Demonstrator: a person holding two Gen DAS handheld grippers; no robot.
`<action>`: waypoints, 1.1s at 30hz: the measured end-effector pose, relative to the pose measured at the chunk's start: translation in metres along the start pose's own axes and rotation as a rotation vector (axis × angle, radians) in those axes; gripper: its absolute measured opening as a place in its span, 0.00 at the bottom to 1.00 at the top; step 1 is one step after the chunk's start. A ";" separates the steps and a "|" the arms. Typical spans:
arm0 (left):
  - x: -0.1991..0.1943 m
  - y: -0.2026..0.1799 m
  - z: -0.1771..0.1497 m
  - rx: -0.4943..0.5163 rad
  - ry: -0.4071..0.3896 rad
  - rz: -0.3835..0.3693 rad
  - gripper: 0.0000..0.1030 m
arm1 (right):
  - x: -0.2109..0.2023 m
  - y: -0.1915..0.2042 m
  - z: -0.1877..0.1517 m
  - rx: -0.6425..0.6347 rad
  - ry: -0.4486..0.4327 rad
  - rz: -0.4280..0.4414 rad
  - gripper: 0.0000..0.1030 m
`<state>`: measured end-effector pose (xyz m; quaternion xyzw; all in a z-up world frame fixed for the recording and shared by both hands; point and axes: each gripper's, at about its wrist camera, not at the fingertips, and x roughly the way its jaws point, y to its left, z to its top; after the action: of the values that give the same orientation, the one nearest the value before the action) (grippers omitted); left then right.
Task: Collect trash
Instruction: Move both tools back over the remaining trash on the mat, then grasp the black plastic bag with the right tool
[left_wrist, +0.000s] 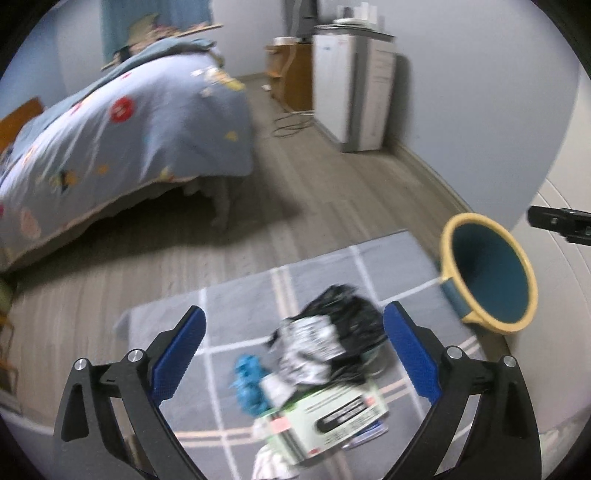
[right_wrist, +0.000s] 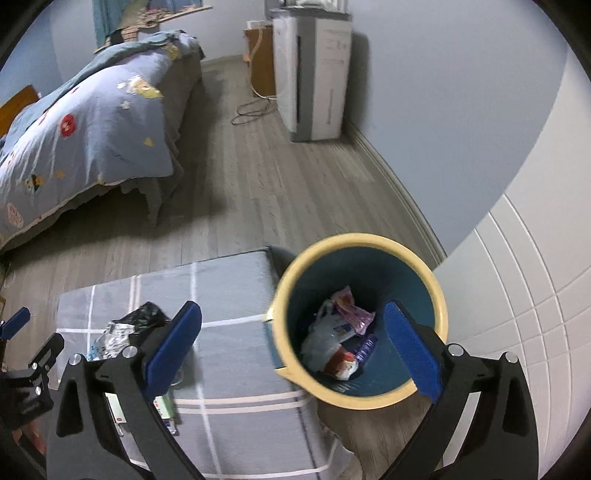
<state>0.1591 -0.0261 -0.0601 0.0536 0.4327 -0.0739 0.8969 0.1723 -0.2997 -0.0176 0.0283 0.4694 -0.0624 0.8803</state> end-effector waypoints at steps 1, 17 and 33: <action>0.000 0.008 -0.006 -0.011 0.001 0.011 0.93 | -0.003 0.010 -0.001 -0.014 -0.009 0.001 0.94; 0.020 0.092 -0.043 -0.177 0.073 0.087 0.93 | 0.025 0.107 -0.025 -0.097 0.046 0.155 0.94; 0.050 0.109 -0.046 -0.166 0.147 0.064 0.93 | 0.118 0.127 -0.033 -0.084 0.230 0.237 0.94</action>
<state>0.1739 0.0841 -0.1245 -0.0017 0.4998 -0.0049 0.8661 0.2272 -0.1803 -0.1349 0.0537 0.5626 0.0652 0.8224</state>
